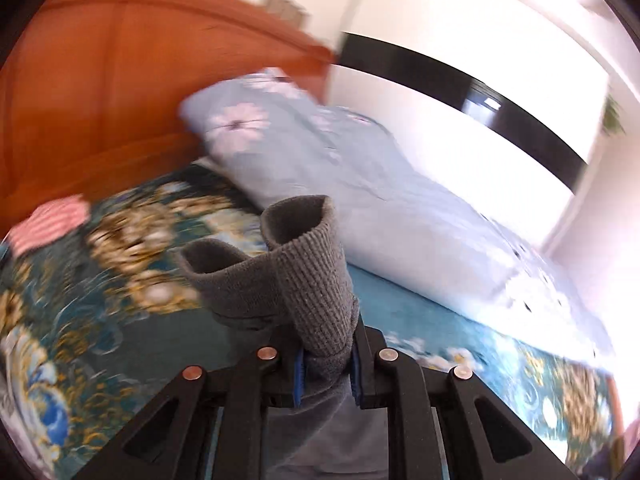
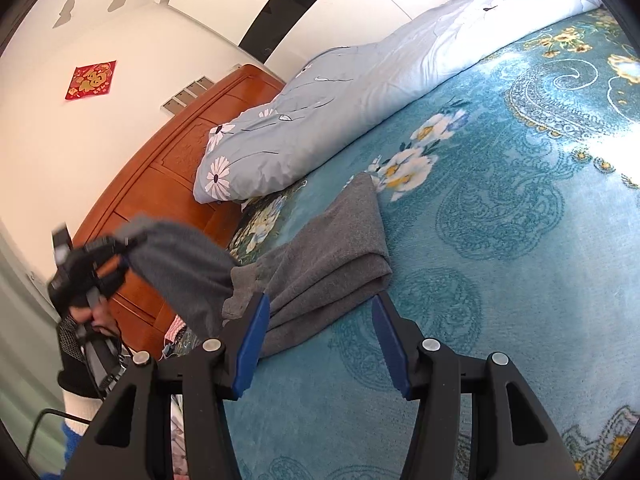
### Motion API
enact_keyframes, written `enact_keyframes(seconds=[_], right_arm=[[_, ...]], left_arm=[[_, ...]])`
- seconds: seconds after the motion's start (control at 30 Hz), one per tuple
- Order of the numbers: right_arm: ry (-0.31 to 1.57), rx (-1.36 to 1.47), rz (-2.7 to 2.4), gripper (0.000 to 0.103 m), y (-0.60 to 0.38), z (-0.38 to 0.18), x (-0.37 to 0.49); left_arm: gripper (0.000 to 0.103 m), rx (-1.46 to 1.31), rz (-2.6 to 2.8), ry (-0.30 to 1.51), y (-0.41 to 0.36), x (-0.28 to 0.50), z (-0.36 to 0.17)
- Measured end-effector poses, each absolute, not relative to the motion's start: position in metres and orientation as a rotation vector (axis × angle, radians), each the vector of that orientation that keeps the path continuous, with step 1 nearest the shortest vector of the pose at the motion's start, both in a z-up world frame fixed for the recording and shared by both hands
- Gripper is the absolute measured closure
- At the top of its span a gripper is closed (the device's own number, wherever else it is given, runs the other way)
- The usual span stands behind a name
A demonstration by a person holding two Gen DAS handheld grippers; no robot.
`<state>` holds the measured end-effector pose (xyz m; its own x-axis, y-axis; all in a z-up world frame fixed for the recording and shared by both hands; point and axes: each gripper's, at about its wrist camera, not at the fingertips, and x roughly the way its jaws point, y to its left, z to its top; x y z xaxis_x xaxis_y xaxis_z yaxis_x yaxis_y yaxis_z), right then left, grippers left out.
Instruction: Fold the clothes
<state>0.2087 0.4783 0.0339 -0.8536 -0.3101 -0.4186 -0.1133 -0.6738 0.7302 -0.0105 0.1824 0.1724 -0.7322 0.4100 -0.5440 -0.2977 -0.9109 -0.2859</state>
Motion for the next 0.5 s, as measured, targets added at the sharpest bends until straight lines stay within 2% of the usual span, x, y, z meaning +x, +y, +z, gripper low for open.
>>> enact_keyframes(seconds=[0.13,0.23,0.4,0.5], right_arm=[[-1.219,0.812,-2.676,0.048,0.485,0.035,0.216],[-1.235,0.818,-2.715,0.048,0.495,0.036,0.226],[-1.266,0.83,-2.78,0.048,0.513,0.036,0.24],[-1.279,0.836,-2.788,0.048,0.519,0.034,0.24]], left_arm=[[0.085,-0.899,2.5,-0.017,0.272,0.0,0.138],[0.085,-0.976,2.394,0.08,0.318,0.004,0.095],[0.082,-1.054,2.314,0.304,0.354,0.019,0.045],[0.08,-1.071,2.259,0.414,0.367,0.036,0.038]])
